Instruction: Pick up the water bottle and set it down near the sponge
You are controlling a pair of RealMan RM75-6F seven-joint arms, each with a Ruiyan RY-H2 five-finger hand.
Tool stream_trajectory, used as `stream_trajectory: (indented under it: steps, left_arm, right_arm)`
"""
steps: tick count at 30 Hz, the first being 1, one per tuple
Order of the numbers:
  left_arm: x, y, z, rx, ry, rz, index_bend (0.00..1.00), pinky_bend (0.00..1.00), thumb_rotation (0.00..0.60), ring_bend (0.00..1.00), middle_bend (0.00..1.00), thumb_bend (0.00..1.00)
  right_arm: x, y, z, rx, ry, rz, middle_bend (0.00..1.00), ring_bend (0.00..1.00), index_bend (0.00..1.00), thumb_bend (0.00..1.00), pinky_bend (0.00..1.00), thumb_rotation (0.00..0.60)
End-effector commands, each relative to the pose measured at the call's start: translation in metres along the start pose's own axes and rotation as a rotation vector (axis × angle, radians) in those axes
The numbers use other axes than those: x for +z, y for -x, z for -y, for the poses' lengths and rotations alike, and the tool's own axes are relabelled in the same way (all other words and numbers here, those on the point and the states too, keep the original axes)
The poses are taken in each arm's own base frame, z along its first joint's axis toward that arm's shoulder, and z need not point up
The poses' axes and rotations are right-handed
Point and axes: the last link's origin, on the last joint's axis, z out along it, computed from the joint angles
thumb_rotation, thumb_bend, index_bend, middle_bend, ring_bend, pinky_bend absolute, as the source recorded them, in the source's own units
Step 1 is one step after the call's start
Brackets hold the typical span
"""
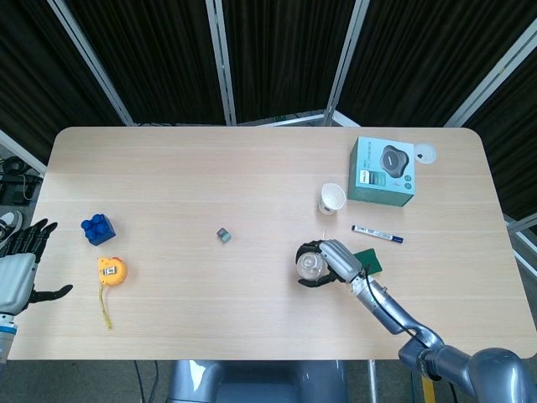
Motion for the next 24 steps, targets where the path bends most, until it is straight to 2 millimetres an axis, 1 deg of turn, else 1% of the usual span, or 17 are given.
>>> stream_trajectory:
  steps: [1, 3, 5, 8, 13, 18, 19, 21, 23, 24]
  left_arm:
    - [0.0, 0.0, 0.0, 0.005, -0.001, -0.005, 0.0, 0.0, 0.6, 0.0, 0.0, 0.0]
    - [0.0, 0.0, 0.0, 0.002, -0.002, -0.004, 0.0, 0.0, 0.6, 0.0, 0.0, 0.0]
    - [0.0, 0.0, 0.0, 0.002, -0.001, -0.004, 0.0, 0.0, 0.6, 0.0, 0.0, 0.0]
    - [-0.001, 0.0, -0.001, 0.005, 0.0, -0.006, 0.0, 0.0, 0.6, 0.0, 0.0, 0.0]
    - [-0.001, 0.001, -0.001, 0.01, 0.001, -0.007, 0.0, 0.0, 0.6, 0.0, 0.0, 0.0]
    - [-0.002, 0.002, -0.002, 0.011, 0.004, -0.005, 0.0, 0.0, 0.6, 0.0, 0.0, 0.0]
    - [-0.002, 0.002, -0.002, 0.011, 0.005, -0.006, 0.0, 0.0, 0.6, 0.0, 0.0, 0.0]
    - [-0.002, 0.002, -0.002, 0.01, 0.005, -0.006, 0.0, 0.0, 0.6, 0.0, 0.0, 0.0]
    - [-0.002, 0.001, -0.002, 0.01, 0.004, -0.006, 0.0, 0.0, 0.6, 0.0, 0.0, 0.0]
    - [-0.003, 0.001, -0.002, 0.01, 0.004, -0.006, 0.0, 0.0, 0.6, 0.0, 0.0, 0.0]
  right_arm:
    - [-0.001, 0.0, -0.003, 0.009, 0.002, -0.01, 0.52, 0.47, 0.42, 0.48, 0.42, 0.6]
    - [-0.002, 0.0, -0.004, 0.009, 0.002, -0.014, 0.5, 0.45, 0.37, 0.38, 0.38, 0.6]
    - [-0.002, -0.002, -0.006, 0.007, 0.003, -0.019, 0.46, 0.4, 0.29, 0.27, 0.3, 0.6]
    - [-0.003, -0.004, -0.008, 0.012, 0.009, -0.032, 0.41, 0.34, 0.25, 0.19, 0.24, 0.6]
    - [-0.006, -0.007, -0.012, 0.027, 0.026, -0.042, 0.33, 0.27, 0.22, 0.1, 0.21, 0.6]
    - [-0.008, -0.01, -0.015, 0.035, 0.036, -0.046, 0.27, 0.23, 0.18, 0.01, 0.19, 0.6]
    - [-0.009, -0.011, -0.015, 0.034, 0.038, -0.048, 0.26, 0.22, 0.16, 0.0, 0.18, 0.6]
    - [-0.01, -0.013, -0.016, 0.028, 0.04, -0.047, 0.21, 0.17, 0.09, 0.0, 0.12, 0.6]
    - [-0.012, -0.015, -0.018, 0.005, 0.046, -0.047, 0.1, 0.06, 0.01, 0.0, 0.02, 0.6]
    - [-0.014, -0.016, -0.02, -0.009, 0.055, -0.041, 0.06, 0.03, 0.0, 0.0, 0.0, 0.6]
